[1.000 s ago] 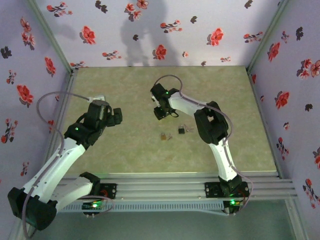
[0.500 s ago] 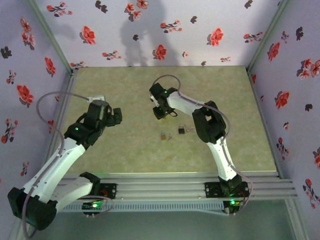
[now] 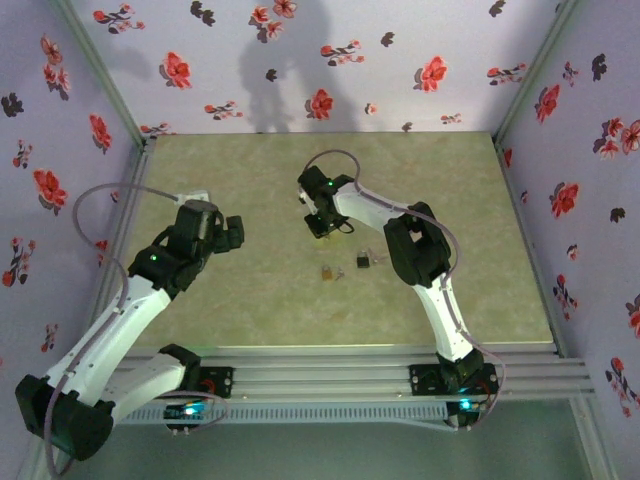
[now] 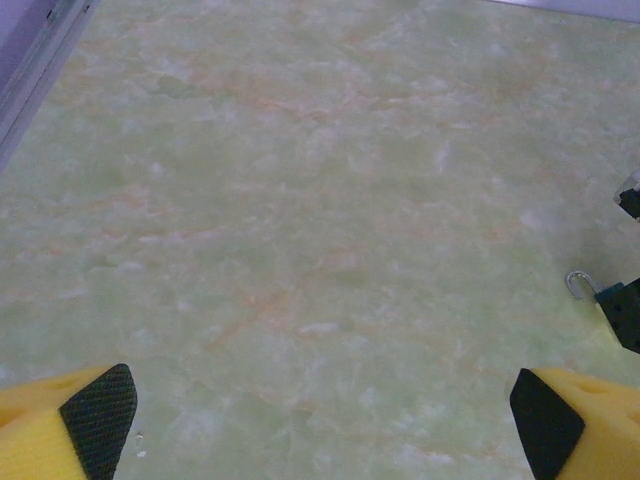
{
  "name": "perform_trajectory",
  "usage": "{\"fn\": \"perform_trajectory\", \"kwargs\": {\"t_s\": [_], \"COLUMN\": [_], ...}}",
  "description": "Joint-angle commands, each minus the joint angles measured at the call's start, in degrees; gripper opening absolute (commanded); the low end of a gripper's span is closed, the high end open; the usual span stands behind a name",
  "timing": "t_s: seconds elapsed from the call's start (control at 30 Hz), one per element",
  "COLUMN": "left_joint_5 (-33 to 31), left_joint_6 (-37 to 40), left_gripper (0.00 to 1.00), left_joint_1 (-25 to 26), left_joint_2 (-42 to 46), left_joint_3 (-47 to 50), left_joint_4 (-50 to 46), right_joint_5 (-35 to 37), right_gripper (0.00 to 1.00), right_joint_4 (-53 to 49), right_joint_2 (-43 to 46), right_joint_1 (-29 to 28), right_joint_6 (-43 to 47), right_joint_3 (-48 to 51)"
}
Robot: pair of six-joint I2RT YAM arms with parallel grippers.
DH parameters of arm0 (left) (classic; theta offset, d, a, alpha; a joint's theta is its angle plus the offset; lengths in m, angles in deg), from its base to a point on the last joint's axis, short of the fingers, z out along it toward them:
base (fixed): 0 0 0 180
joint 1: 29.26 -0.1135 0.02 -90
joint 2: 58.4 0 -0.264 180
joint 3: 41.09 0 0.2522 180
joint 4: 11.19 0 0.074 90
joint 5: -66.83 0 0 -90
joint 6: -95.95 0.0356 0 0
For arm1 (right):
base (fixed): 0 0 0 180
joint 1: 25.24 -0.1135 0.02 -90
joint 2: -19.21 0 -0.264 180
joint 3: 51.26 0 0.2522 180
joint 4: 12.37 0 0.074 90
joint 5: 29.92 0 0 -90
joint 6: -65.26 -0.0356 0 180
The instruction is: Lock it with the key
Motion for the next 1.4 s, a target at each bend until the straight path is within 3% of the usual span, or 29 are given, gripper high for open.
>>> {"fn": "perform_trajectory", "kwargs": {"t_s": [0.0,0.53,1.0,1.2,1.37], "left_joint_5": [-1.5,-1.51,1.13,6.0,16.87], "left_joint_6": [0.13,0.22,-0.5,-4.49,-11.01], "left_gripper": [1.0,1.0,1.0,1.0,1.0], "left_joint_1": [0.36,0.36,0.36,0.45,0.55], "left_joint_2": [0.5,0.24,-0.09,-0.12,-0.41], "left_joint_3": [0.52,0.56,-0.17,-1.65,-3.12], "left_joint_4": [1.04,1.01,0.76,-0.43,-1.16], "right_joint_5": [-0.39,-7.28,-10.48,-11.19,-11.55], "right_gripper": [0.27,0.23,0.22,0.22,0.21], "right_joint_4": [-1.94,3.72,11.78,15.28,18.02], "right_joint_2": [-0.55,12.82,26.1,31.9,36.47], "right_joint_1": [0.36,0.01,-1.96,-3.22,-4.37], "right_joint_6": [0.38,-3.09,-6.69,-8.2,-9.18], "right_joint_3": [0.51,9.51,23.56,29.7,34.92]}}
